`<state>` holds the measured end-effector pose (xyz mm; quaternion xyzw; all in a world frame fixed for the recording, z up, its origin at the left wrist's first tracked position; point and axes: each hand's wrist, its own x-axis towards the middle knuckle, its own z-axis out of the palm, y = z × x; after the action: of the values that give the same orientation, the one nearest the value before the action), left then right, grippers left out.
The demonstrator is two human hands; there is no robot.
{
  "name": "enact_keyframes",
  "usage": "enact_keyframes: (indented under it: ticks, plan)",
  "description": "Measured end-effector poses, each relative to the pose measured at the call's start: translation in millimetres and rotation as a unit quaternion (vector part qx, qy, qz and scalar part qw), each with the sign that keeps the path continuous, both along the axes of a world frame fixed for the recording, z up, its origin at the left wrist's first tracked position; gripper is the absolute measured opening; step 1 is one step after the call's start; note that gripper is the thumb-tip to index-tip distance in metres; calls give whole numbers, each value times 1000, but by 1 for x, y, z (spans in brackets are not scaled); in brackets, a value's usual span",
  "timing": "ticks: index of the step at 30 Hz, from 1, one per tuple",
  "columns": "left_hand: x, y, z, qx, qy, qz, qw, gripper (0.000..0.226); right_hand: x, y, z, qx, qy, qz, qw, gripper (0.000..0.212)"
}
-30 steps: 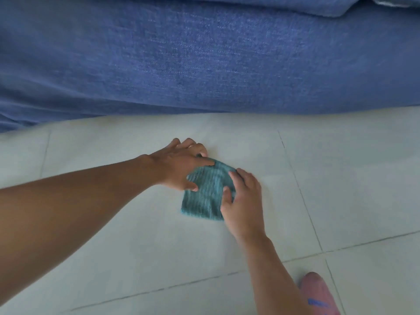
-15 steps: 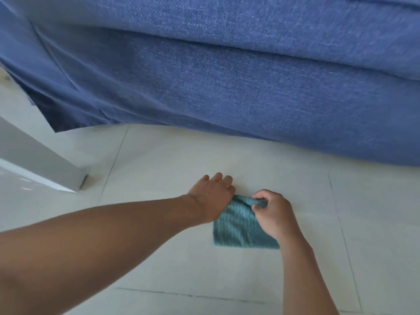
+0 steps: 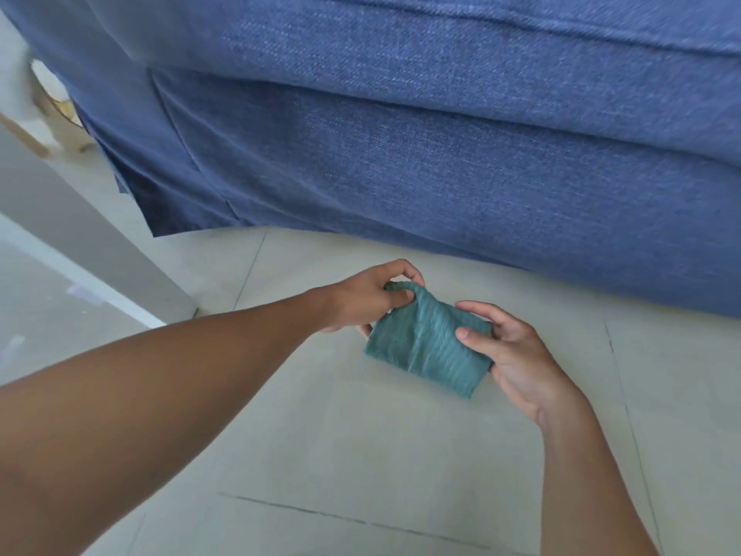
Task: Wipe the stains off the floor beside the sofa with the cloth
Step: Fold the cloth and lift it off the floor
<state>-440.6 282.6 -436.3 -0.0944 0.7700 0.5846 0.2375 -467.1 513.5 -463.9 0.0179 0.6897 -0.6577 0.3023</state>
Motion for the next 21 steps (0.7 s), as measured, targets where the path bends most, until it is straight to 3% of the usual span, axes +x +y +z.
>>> enact_keyframes:
  ticks: [7, 11, 15, 21]
  plan:
    - [39, -51, 17, 46, -17, 23, 999, 38, 11, -48, 1, 25, 18, 38, 999, 34]
    - [56, -74, 35, 2, -3, 78, 997, 43, 11, -90, 21, 35, 47, 79, 995, 29]
    - [64, -107, 86, -72, 16, 126, 989, 43, 0, -137, 75, 36, 106, 140, 984, 29]
    - [74, -126, 206, -129, 91, 191, 969, 41, -8, -182, 205, -1, 216, 228, 949, 27]
